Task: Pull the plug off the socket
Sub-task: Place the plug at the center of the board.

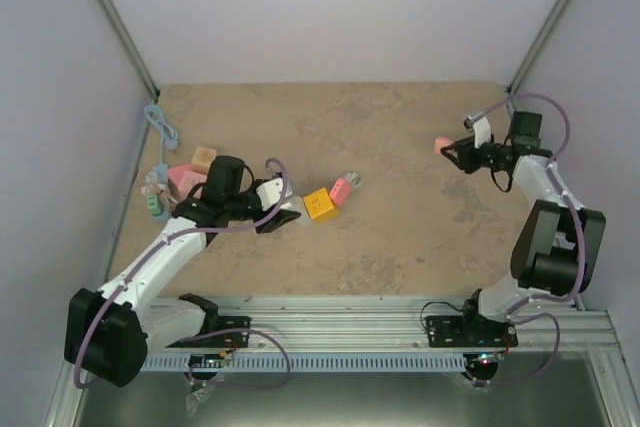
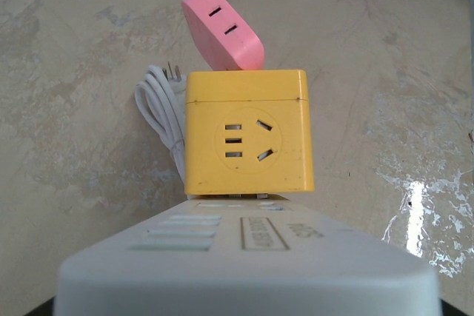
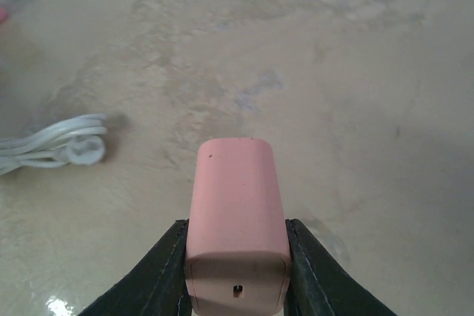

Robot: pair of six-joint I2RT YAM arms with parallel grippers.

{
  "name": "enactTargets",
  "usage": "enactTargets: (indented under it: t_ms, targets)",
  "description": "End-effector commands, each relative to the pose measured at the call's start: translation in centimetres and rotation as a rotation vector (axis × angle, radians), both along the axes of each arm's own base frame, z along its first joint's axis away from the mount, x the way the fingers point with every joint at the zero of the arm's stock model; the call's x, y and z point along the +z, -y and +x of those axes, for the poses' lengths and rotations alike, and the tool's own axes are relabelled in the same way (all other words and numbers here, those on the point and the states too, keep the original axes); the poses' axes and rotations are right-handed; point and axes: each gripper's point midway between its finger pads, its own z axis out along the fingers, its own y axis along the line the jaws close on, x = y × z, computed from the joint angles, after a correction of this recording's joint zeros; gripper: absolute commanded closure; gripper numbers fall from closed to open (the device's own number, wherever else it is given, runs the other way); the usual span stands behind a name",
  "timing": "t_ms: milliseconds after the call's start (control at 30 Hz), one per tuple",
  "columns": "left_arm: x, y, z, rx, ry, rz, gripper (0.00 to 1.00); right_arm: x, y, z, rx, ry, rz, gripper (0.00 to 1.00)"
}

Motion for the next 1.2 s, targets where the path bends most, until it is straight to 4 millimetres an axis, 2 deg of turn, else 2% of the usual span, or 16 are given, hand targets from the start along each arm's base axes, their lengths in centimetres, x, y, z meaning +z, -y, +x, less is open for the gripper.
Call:
enactTargets:
  t_ms: [0,233,567,767,933,1167]
  targets:
    - [2.5,0.8,0.4,-0.027,0.084,-0.089,1.0,-1.1,2.5,1.4,-0.095,-0.089,0.059,0.99]
    - [1.8,0.7,0.2,-0.023,0.074,-0.087,1.0,-6.7,5.0,2.5,-0.209,-0.271,0.11,0.99]
    - [1.3,0.6,-0.2,-0.032,0.075,-0.088,1.0,-10.8,7.7,2.9,-0.326,-0.381,0.116,0.97]
    - [1.1,0.6,-0.2,-0.032,0.072,-0.085,1.0,-12.9,8.7,2.5,-0.361,-0.433,0.105,0.85]
    - [1.0,0.6,-0.4,-0.037,0.067,-0.088,1.0,-13.5,9.4,2.3,-0.383,-0.452,0.106,0.71]
    - [1.0,0.6,-0.5,-0.041,0.068,-0.09,1.0,-13.1,10.6,2.4,-0.417,-0.43,0.073,0.37]
